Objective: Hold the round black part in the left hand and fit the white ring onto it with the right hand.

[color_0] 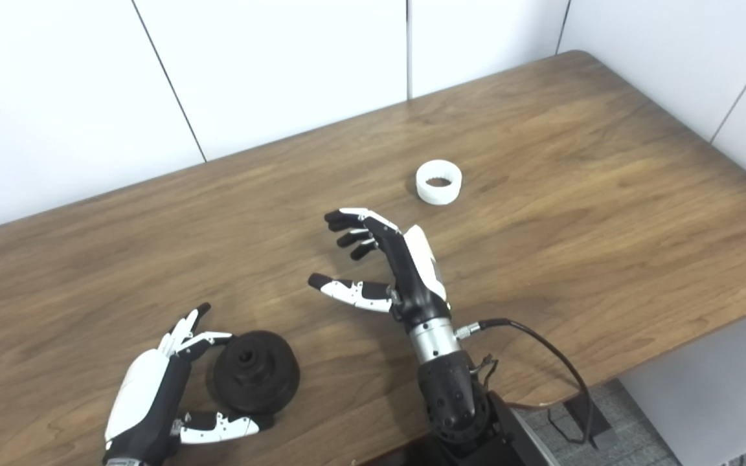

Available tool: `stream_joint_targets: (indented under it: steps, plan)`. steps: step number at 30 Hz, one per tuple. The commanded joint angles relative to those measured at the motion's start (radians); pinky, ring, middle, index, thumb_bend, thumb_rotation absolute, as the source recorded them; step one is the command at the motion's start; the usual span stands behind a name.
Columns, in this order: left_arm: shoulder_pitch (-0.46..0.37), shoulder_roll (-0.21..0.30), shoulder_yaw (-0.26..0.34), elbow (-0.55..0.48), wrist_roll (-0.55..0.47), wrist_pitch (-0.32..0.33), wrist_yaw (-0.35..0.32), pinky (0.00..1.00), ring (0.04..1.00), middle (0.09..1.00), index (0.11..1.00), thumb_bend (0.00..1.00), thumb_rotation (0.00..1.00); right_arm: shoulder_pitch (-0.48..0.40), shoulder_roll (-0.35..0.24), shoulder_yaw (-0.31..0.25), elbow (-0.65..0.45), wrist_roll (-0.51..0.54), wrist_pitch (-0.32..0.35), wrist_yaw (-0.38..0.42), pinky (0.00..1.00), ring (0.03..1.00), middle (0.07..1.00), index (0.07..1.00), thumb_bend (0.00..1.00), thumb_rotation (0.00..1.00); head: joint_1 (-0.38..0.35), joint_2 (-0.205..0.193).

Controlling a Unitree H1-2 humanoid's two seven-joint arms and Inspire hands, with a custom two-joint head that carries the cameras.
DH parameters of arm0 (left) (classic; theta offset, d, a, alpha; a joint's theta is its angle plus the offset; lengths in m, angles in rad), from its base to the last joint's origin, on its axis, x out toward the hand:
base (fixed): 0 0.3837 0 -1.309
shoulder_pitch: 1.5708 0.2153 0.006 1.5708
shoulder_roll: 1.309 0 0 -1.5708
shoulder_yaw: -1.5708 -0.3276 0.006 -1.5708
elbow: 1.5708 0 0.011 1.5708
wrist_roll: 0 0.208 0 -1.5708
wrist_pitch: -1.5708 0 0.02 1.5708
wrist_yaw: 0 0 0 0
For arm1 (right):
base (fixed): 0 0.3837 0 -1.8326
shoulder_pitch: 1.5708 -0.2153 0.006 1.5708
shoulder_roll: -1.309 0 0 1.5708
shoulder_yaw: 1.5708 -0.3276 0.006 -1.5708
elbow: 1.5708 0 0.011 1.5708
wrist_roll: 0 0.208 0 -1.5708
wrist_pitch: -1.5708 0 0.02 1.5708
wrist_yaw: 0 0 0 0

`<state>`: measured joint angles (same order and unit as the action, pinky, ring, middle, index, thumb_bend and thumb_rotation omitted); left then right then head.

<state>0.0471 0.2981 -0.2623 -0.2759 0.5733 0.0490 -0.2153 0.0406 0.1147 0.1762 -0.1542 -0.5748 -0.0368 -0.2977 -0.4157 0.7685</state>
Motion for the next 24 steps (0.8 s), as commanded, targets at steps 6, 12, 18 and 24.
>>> stream_joint_targets:
  steps: [6,12,18,24]
  plan:
    - [-0.023,0.001,0.005,-0.024,-0.001,-0.025,0.007,1.0,1.0,1.0,0.645,1.0,0.27,-0.072,-0.09,-0.039,-0.103,-0.055,0.043,0.064,0.53,0.642,0.701,0.702,0.73,0.27,-0.005,-0.005]
    - [-0.031,-0.007,0.003,-0.001,-0.001,-0.036,0.016,1.0,1.0,1.0,0.641,1.0,0.29,-0.129,-0.192,-0.086,-0.132,-0.098,0.084,0.101,0.57,0.673,0.724,0.712,0.73,0.27,0.0,-0.02]
    - [-0.038,-0.01,0.008,0.007,-0.001,-0.037,0.013,1.0,1.0,1.0,0.644,1.0,0.29,-0.208,-0.268,-0.133,-0.132,-0.136,0.128,0.127,0.63,0.752,0.78,0.719,0.72,0.28,0.003,-0.021]
    - [-0.036,-0.015,0.009,0.009,0.002,-0.038,0.016,1.0,1.0,1.0,0.642,1.0,0.27,-0.272,-0.329,-0.17,-0.094,-0.133,0.135,0.134,0.65,0.759,0.786,0.711,0.73,0.26,0.007,-0.025]
